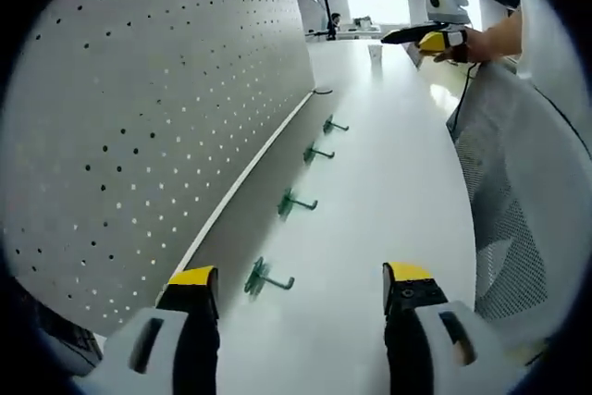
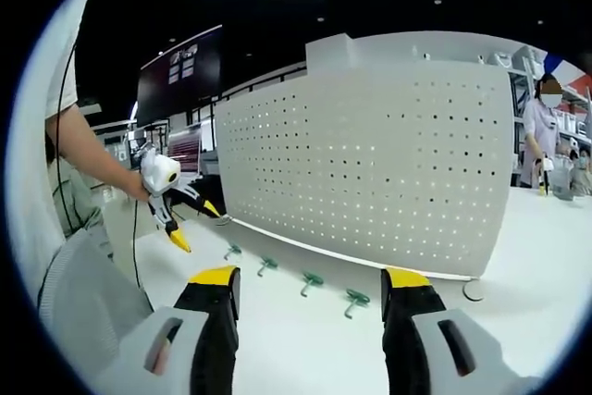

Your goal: Insert the hook assembly into the mounting plate slot until the hook locks in place.

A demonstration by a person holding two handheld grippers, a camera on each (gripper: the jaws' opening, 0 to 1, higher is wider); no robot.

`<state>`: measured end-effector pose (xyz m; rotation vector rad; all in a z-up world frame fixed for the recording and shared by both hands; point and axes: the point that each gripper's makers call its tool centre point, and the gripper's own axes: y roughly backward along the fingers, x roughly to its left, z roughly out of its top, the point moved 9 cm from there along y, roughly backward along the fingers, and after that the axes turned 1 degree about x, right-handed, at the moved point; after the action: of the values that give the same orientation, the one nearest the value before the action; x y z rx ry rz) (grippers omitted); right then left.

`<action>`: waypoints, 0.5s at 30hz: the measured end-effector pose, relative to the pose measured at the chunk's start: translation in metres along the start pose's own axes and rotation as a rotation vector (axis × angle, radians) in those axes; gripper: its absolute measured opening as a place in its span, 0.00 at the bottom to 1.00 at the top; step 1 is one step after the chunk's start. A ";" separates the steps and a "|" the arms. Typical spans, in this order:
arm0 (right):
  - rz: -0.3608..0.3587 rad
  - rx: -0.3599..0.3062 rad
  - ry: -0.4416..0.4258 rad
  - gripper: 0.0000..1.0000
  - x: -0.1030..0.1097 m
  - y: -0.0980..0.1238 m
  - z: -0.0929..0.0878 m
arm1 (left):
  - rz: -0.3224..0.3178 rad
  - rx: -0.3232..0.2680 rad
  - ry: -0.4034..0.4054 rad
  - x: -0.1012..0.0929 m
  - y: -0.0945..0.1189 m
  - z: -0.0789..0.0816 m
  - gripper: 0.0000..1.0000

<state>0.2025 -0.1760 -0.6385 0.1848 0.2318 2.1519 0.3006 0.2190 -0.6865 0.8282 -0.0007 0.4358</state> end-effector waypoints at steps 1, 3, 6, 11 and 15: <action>0.001 0.001 0.000 0.60 0.000 0.000 0.000 | -0.005 0.006 -0.002 0.001 -0.001 -0.001 0.74; 0.003 0.002 -0.001 0.60 0.000 0.000 0.000 | -0.016 0.020 -0.006 0.004 -0.004 -0.002 0.73; 0.004 0.006 0.000 0.60 0.001 0.000 -0.001 | -0.026 0.045 -0.028 0.008 -0.007 -0.004 0.73; 0.004 0.002 -0.007 0.59 0.000 0.001 -0.001 | -0.030 0.071 -0.033 0.016 -0.014 -0.007 0.72; 0.009 0.003 -0.005 0.59 0.001 0.000 -0.001 | -0.051 0.103 -0.056 0.020 -0.020 -0.010 0.72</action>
<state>0.2015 -0.1760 -0.6396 0.1932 0.2313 2.1601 0.3249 0.2223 -0.7044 0.9395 -0.0091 0.3672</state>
